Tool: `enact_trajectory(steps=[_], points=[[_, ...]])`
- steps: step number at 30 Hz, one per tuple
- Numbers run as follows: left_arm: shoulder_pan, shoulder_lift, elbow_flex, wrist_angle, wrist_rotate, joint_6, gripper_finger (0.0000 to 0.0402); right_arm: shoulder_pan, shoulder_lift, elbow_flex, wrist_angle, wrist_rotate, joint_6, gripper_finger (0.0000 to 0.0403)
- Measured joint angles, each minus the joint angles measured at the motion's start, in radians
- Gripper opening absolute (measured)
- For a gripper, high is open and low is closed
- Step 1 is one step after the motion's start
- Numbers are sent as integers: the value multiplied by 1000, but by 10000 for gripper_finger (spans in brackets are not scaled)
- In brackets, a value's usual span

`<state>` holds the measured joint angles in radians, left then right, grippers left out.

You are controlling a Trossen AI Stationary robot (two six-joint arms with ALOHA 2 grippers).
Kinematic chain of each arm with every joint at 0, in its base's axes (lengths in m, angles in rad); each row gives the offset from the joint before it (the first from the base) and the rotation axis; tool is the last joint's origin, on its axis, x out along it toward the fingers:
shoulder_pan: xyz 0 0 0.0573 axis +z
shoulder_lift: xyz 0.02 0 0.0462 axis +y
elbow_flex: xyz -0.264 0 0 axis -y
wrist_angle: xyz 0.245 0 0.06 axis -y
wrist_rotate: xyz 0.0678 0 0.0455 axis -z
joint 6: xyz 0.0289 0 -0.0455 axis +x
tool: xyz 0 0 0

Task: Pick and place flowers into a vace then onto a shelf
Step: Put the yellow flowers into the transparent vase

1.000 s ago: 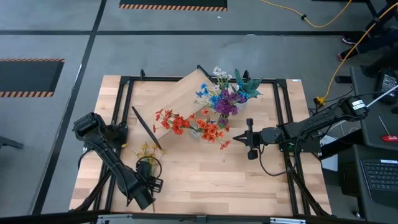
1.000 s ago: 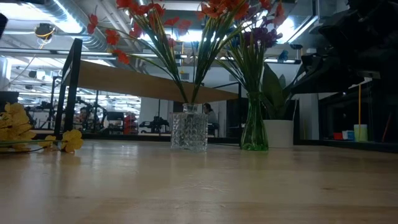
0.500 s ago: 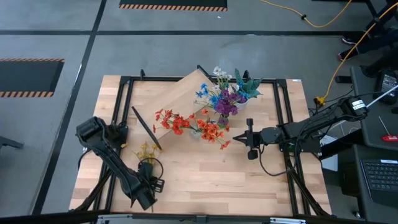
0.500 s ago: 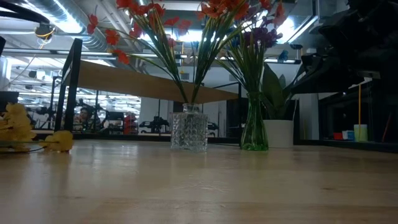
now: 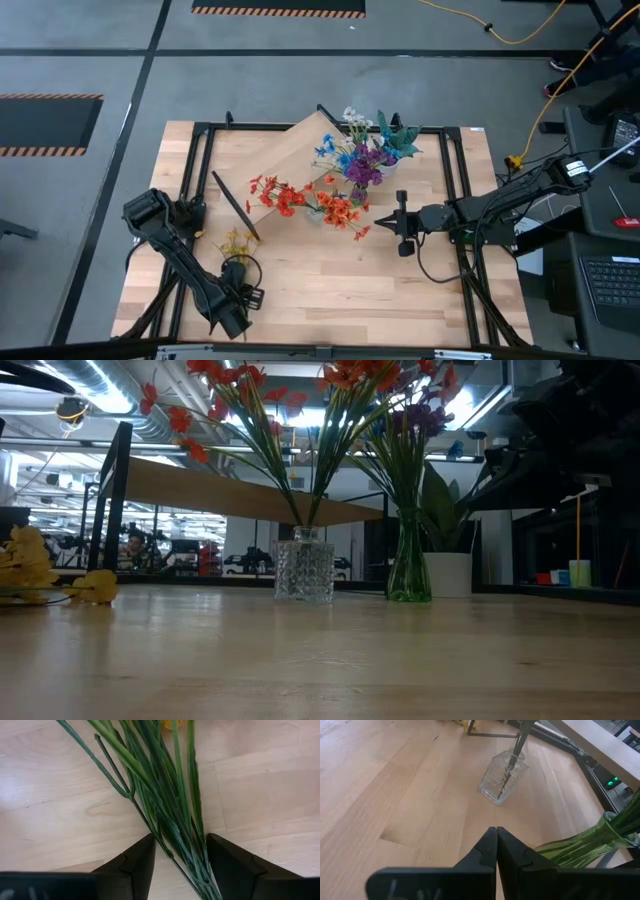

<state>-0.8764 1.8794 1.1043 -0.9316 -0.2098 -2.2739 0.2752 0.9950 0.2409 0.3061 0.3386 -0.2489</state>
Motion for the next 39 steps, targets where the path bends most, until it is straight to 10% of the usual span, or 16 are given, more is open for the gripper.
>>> enact_trajectory(steps=[29, 39], points=[[1, 3, -4, -11, -65, 1, 171, 0, 0, 0, 0, 0, -6, 7], [2, 3, -5, 30, -71, 36, 65, 0, 0, 0, 2, 0, -7, 7]])
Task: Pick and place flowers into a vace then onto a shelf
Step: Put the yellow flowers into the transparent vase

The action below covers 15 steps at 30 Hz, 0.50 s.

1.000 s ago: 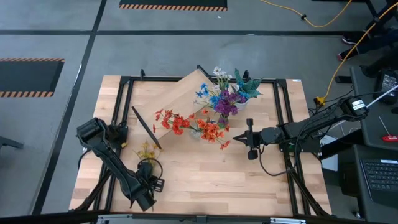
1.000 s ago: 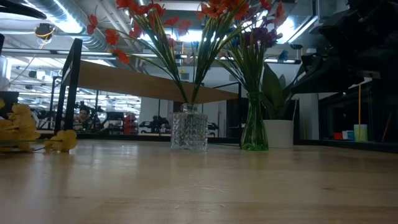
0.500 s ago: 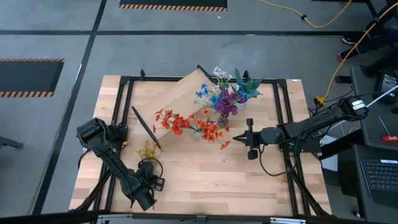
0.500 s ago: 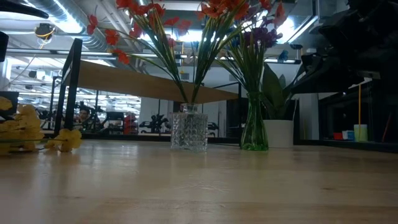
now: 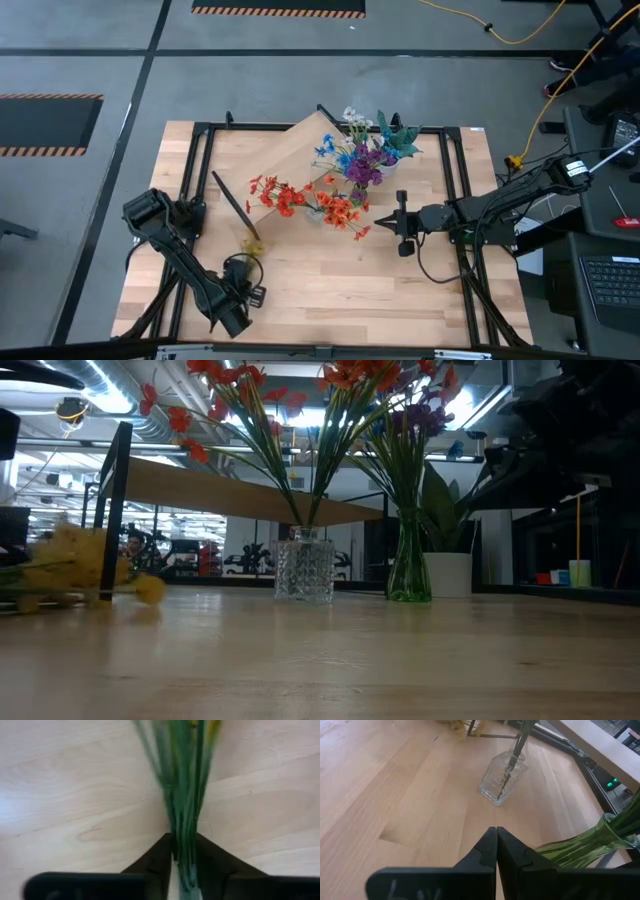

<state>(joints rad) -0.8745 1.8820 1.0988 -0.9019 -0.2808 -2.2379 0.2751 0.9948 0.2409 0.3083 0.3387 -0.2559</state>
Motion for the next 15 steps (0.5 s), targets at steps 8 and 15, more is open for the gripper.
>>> enact_trajectory(steps=[8, 15], points=[[-2, -3, 1, 23, -3, 8, 12, 0, 0, 0, 11, 0, -12, 7], [-5, 6, 70, 75, -66, 83, 8, 0, 0, 0, 13, 0, -14, 7]])
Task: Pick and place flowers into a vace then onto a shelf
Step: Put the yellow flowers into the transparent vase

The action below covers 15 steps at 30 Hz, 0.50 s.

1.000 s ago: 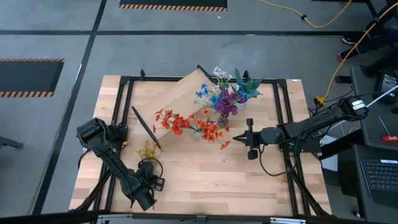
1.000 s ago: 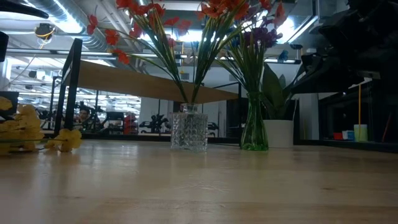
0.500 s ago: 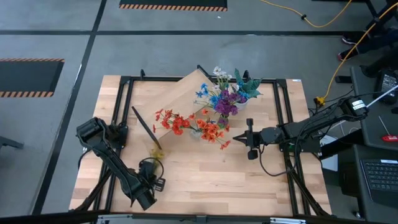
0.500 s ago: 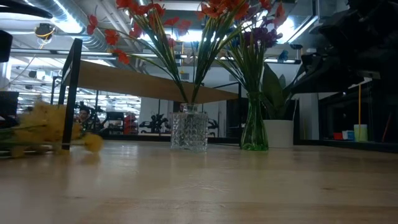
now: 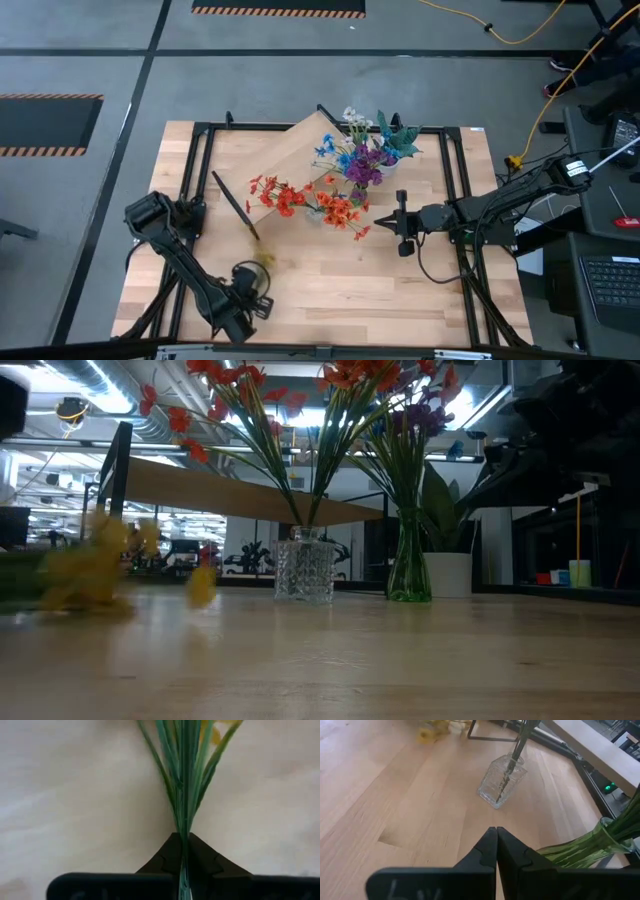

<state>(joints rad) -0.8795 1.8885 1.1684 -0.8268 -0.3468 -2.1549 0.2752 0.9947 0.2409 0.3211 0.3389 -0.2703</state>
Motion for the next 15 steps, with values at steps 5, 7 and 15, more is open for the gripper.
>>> enact_trajectory(steps=[5, 7, 15], points=[[6, -2, 53, 9, -75, 106, 8, 0, 0, 0, 6, 0, 0, 7], [7, -5, 73, 8, -119, 154, 8, 0, 0, 0, 5, 0, 0, 7], [32, -6, 123, 10, -181, 389, 8, 0, 0, 0, 12, 0, 26, 7]])
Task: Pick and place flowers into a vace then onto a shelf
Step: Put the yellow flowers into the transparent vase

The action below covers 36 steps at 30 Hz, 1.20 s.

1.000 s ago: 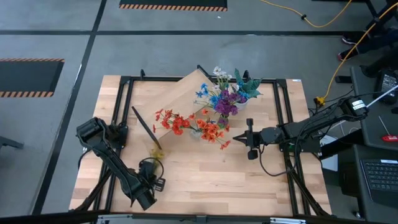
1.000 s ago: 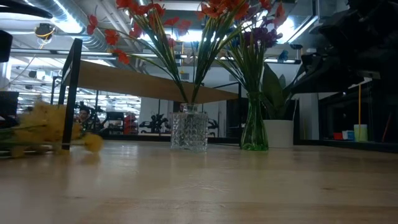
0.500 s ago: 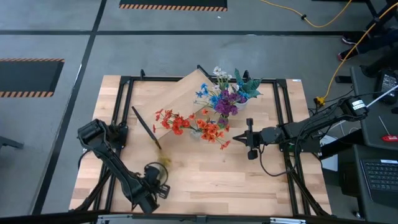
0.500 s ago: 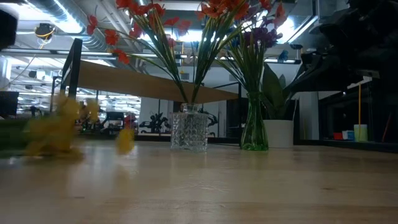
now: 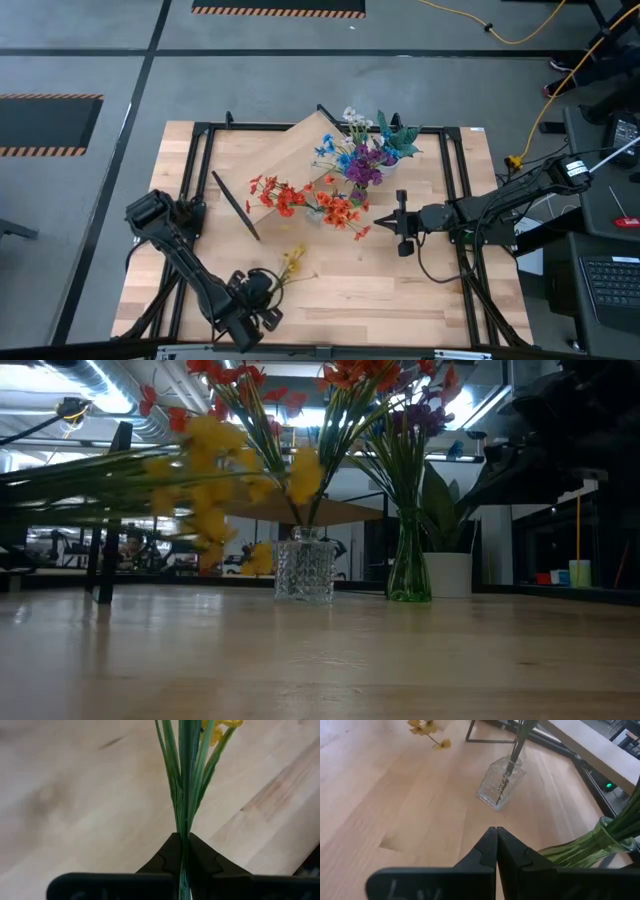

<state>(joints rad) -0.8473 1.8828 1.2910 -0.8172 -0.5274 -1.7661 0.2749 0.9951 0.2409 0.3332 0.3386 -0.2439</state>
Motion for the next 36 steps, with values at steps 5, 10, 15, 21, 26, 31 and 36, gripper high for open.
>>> enact_trajectory(steps=[5, 10, 15, 21, 26, 31, 36], points=[[31, -1, 13, 62, -56, 217, 8, 0, 0, 0, 0, 0, 3, 7], [32, -3, 13, 152, -226, 483, 8, 0, 0, 0, 0, 0, 17, 7], [17, -29, 13, 163, -282, 531, 8, 0, 0, 0, 0, -1, 30, 7], [26, -57, 13, 308, -309, 710, 6, 0, 0, 0, 8, -1, 29, 7], [56, -56, -18, 553, -311, 981, 5, 0, 0, 0, 11, -1, 21, 7], [102, -56, -145, 894, -242, 1233, 5, 0, 0, 0, 15, -1, -13, 7], [122, -91, -287, 1169, -278, 1447, 4, 0, 0, 0, 15, -1, -23, 7]])
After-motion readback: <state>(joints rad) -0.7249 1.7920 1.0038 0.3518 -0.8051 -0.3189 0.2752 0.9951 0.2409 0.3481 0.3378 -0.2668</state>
